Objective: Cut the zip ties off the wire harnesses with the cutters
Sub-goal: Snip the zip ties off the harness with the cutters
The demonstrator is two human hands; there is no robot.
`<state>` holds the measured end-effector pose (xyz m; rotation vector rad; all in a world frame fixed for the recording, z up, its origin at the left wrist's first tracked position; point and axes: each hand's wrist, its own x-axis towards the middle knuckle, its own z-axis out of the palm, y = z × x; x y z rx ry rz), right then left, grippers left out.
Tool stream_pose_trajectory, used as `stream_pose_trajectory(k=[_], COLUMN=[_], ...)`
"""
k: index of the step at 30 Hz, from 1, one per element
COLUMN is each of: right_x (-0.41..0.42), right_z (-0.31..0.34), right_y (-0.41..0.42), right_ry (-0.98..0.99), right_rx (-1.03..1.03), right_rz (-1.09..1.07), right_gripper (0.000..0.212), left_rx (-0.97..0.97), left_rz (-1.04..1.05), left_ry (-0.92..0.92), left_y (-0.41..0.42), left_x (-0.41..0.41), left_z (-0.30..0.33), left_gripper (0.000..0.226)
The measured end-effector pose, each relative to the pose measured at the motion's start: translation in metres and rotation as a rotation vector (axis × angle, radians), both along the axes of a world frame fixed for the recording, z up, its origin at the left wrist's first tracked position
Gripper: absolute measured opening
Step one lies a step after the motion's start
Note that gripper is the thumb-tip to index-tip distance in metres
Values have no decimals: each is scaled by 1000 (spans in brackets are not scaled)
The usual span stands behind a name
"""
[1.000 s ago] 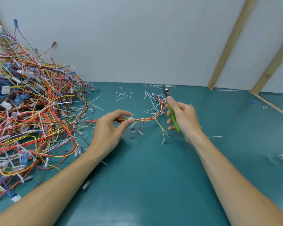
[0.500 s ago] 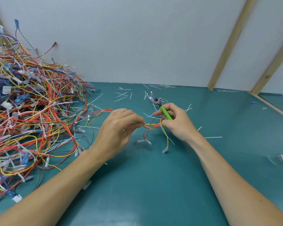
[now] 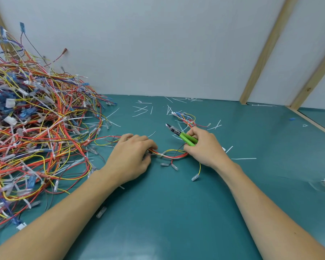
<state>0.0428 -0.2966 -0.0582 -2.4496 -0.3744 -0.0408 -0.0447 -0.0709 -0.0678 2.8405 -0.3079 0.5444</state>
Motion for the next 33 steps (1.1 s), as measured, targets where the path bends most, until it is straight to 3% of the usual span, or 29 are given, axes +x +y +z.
stream_pose_trajectory(k=[7, 14, 18, 21, 25, 27, 29, 31, 33], right_x=[5, 6, 5, 4, 2, 1, -3, -7, -13], right_z=[-1, 1, 1, 10, 23, 27, 27, 26, 26], right_y=[-6, -10, -10, -12, -15, -14, -9, -1, 8], right_ry=[8, -18, -32, 31, 187, 234, 250, 247, 256], right_rx=[-97, -24, 190, 308, 365, 384, 404, 401, 389], right_rz=[-61, -56, -2, 77, 165, 159, 112, 56, 34], right_gripper=[17, 19, 17, 17, 18, 19, 18, 18, 20], left_rx=[103, -23, -71, -127, 38, 85, 22, -55, -58], left_rz=[134, 108, 101, 180, 379, 447, 376, 178, 10], left_ry=[-54, -588, -690, -541, -50, -63, -281, -501, -529], left_y=[5, -1, -2, 9, 20, 19, 14, 4, -9], left_x=[-2, -7, -8, -4, -2, -2, -5, -8, -11], left_z=[1, 27, 28, 26, 19, 22, 31, 34, 32], left_gripper=[18, 13, 14, 38, 74, 79, 67, 47, 29])
